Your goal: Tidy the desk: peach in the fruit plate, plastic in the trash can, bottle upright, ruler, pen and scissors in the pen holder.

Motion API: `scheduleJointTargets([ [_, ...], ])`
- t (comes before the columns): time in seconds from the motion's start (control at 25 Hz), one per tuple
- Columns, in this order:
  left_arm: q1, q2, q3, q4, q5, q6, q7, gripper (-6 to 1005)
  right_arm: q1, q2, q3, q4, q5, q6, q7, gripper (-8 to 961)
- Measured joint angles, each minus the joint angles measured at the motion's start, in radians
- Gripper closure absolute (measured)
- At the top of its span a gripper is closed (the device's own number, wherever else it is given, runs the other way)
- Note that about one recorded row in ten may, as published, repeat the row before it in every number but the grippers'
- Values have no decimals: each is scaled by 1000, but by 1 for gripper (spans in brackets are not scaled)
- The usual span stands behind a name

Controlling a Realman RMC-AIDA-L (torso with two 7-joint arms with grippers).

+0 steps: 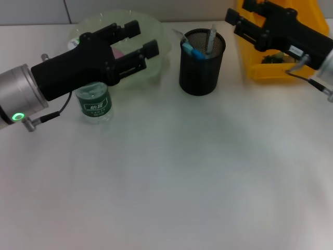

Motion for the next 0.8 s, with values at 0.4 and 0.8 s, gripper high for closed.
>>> scheduleJointTargets([
  [0.4,5,13,-160,3,211,132,-59,243,-136,-3,-3,-104,-138,-335,51,369],
  [0.8,69,7,-200,-16,299,232,-28,194,-160,1,-11,-128,-378,-535,57,193],
])
